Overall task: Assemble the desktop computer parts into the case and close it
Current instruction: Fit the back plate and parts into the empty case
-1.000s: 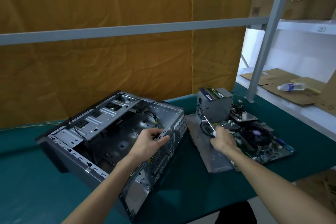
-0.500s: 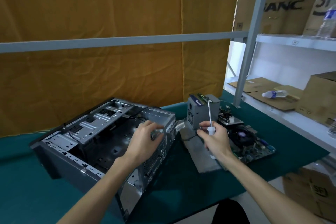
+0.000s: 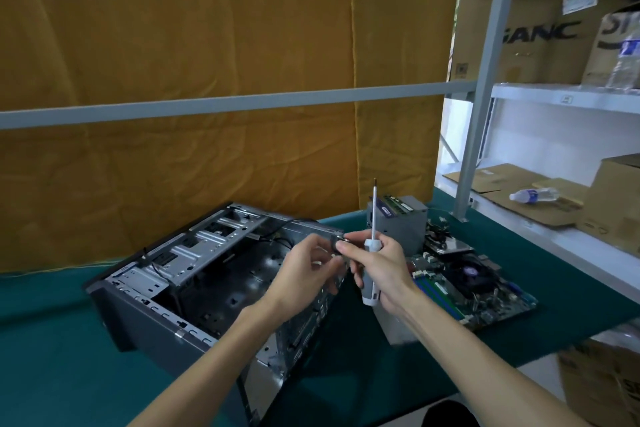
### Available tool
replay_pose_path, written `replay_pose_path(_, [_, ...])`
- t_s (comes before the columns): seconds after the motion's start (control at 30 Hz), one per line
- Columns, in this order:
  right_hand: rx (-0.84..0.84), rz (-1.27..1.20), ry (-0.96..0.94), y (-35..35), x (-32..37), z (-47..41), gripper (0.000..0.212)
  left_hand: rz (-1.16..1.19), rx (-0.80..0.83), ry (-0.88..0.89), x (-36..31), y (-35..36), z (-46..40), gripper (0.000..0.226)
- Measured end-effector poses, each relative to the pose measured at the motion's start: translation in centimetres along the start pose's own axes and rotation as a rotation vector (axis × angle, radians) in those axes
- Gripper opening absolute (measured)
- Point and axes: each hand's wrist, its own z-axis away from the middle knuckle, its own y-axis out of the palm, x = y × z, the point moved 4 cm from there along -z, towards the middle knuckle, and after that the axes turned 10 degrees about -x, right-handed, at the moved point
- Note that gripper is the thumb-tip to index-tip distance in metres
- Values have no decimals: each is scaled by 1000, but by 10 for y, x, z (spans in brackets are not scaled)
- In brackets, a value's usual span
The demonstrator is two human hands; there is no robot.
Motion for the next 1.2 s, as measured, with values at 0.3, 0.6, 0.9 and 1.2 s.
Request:
replay_pose_path(0.3, [-119,754,63,33,-36,-36,61,-338,27,42,57,-73,-31,22])
replay_pose_path(0.6, [48,1296,-37,64,-67,-84,43,-432,261,-35,131,-80,-69,23])
replay_pose_path(0.9, [116,1147,49,52,-56,-127,35,-511,378,-134,139,-71,-57,15])
replay_pose_path(1.2, [182,1105,30,51,-53,-142,65,-579,623,-174,148,-45,-58,13])
